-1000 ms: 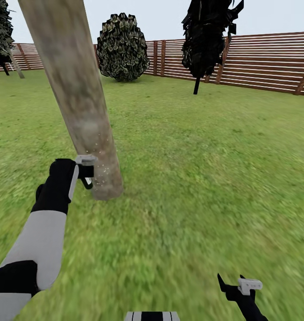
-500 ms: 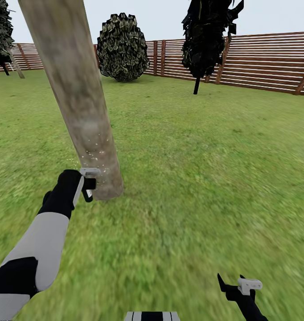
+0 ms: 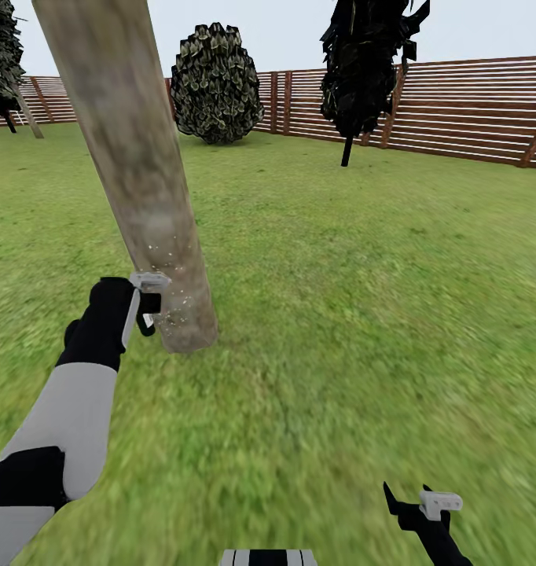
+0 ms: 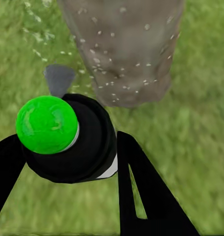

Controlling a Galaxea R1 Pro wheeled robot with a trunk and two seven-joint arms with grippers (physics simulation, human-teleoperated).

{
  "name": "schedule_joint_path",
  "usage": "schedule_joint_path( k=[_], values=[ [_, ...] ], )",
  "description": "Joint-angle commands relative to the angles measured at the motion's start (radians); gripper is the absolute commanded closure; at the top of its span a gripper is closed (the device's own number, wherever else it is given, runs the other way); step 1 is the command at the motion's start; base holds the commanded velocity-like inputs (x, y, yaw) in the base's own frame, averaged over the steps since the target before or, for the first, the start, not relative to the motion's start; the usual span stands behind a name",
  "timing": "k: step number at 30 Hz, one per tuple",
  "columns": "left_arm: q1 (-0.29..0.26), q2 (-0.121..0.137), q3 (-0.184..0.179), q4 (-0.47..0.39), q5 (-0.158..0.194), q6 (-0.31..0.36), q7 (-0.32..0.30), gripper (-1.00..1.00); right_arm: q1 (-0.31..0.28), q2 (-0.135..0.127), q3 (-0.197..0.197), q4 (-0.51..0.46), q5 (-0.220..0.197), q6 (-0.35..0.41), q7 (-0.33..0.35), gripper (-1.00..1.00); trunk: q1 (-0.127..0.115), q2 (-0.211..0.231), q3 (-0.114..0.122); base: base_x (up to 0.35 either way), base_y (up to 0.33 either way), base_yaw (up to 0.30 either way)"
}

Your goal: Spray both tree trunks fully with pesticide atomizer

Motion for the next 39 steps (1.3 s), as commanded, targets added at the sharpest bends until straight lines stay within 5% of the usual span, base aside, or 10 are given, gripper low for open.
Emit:
schedule_joint_path(
  k=[1, 5, 13, 18, 21, 30, 39],
  values=[
    [0.003, 0.000, 0.000, 0.007, 0.001, -0.002, 0.020, 1.00, 0.000, 0.000, 0.000, 0.000, 0.000, 0.000, 0.000, -1.00, 0.000, 0.000, 0.000, 0.000, 0.000, 0.000],
    [0.021, 0.002, 0.000, 0.081, 0.002, -0.063, 0.051, 1.00, 0.000, 0.000, 0.000, 0.000, 0.000, 0.000, 0.001, -1.00, 0.000, 0.000, 0.000, 0.000, 0.000, 0.000],
    [0.060, 0.002, 0.003, 0.365, 0.012, -0.321, 0.055, 1.00, -0.001, 0.000, 0.001, 0.000, 0.000, 0.000, 0.001, -1.00, 0.000, 0.000, 0.000, 0.000, 0.000, 0.000],
    [0.061, 0.003, 0.009, 0.500, 0.079, -0.444, 0.055, 1.00, 0.000, 0.000, 0.000, 0.000, 0.000, 0.000, 0.001, -1.00, 0.000, 0.000, 0.000, 0.000, 0.000, 0.000],
    [0.061, 0.003, 0.053, 0.581, 0.094, -0.536, 0.056, 1.00, 0.000, 0.000, 0.001, 0.000, 0.000, 0.000, 0.001, -1.00, 0.000, 0.000, 0.000, 0.000, 0.000, 0.000],
    [0.123, -0.003, 0.069, 0.616, 0.101, -0.561, 0.169, 1.00, 0.000, 0.000, 0.001, 0.000, 0.000, 0.000, 0.002, -1.00, 0.000, 0.000, 0.000, 0.000, 0.000, 0.000],
    [0.215, -0.020, 0.069, 0.607, 0.101, -0.567, 0.177, 1.00, 0.000, 0.000, 0.002, 0.000, 0.000, 0.000, 0.001, -1.00, 0.000, 0.000, 0.000, 0.069, -0.040, 0.000]
  ],
)
